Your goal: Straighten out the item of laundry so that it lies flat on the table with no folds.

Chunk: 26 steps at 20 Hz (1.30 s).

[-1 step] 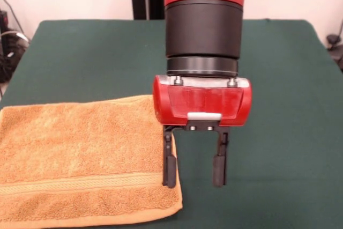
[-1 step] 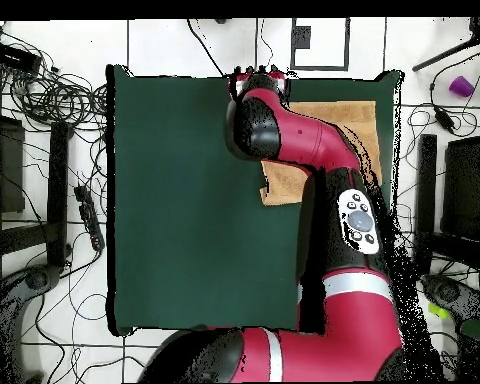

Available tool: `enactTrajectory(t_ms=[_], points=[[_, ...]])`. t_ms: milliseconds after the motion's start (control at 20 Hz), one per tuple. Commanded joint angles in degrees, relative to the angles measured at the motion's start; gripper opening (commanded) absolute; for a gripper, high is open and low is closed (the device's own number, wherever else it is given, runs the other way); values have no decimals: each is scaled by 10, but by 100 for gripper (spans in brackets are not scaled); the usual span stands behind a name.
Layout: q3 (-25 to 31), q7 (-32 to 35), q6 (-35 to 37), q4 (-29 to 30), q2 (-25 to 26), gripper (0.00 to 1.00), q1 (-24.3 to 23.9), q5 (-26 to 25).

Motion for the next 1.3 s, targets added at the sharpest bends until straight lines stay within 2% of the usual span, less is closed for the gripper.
enactTrajectory(t_ms=[50, 300, 650, 950, 1250, 1300], points=[[24, 113, 63, 78, 45, 100, 21, 20], [22, 100, 106, 73, 44, 100, 20, 24], [21, 96, 119, 67, 45, 100, 20, 22], [20, 88, 212, 38, 55, 100, 17, 37], [14, 106, 168, 48, 49, 100, 22, 26], [12, 107, 181, 42, 52, 100, 23, 29]])
